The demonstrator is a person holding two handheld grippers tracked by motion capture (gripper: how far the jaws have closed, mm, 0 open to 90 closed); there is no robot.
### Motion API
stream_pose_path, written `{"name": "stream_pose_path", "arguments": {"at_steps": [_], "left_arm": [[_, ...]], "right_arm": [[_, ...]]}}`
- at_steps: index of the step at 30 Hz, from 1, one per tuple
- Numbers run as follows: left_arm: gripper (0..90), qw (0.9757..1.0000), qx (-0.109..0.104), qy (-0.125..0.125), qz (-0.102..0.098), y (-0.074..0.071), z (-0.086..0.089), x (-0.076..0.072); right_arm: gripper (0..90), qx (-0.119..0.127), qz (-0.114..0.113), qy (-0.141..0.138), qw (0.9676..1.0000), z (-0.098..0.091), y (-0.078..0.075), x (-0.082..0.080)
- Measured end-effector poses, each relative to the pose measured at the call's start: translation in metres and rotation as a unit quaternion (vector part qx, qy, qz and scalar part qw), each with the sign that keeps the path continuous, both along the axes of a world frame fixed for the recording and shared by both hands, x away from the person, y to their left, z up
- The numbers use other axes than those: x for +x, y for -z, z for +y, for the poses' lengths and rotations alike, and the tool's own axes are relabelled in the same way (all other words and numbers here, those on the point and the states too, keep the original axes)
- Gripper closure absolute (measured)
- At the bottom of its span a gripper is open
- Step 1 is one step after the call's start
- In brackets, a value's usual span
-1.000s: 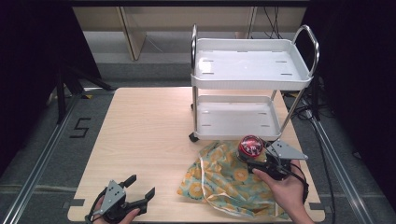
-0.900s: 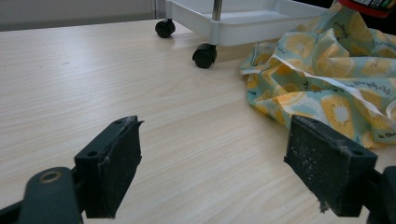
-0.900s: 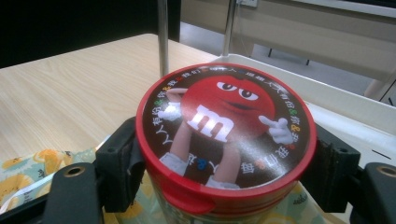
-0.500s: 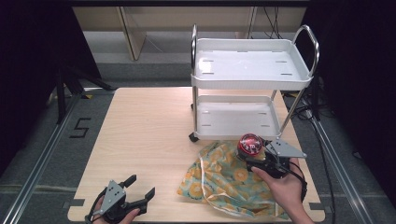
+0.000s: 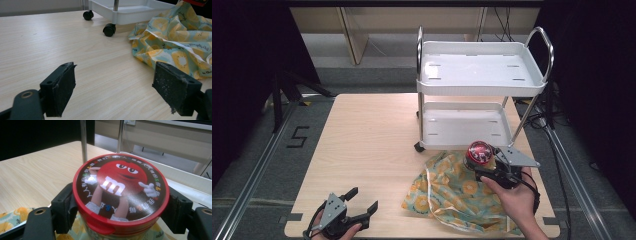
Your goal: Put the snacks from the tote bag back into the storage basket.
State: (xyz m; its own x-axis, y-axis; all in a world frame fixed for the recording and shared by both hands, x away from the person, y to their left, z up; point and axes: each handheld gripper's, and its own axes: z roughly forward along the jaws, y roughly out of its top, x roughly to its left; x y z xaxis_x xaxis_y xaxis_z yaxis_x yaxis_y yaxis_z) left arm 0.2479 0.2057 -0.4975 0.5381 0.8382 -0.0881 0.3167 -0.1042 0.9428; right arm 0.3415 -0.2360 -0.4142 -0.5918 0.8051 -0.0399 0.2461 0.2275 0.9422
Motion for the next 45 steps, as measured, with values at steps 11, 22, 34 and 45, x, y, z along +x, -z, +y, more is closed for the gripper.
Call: {"name": "stream_pose_path", "arguments": {"at_steps": [11,22,34,45], "left_arm": [[17.6,1.0000,-0.002,0.003,-0.002,0.000,0.000,0.001],[17.6,1.0000,-0.005,-0.001,0.001,0.001,-0.001,0.001],[17.6,1.0000,-0.004,0.001,0.000,0.001,0.000,0.000],[17.6,1.0000,-0.002,0.003,-0.002,0.000,0.000,0.001]], "right_arm": [[26.5,0.007,0.004,-0.010,0.9999,0.002,-0.001,0.004],[26.5,0.008,0.006,-0.007,0.9999,0.006,-0.001,0.006],[26.4,0.007,0.009,-0.001,0.9999,0.011,-0.006,0.009],[26.5,0.004,0.007,-0.012,0.9999,0.013,-0.008,0.015]]}}
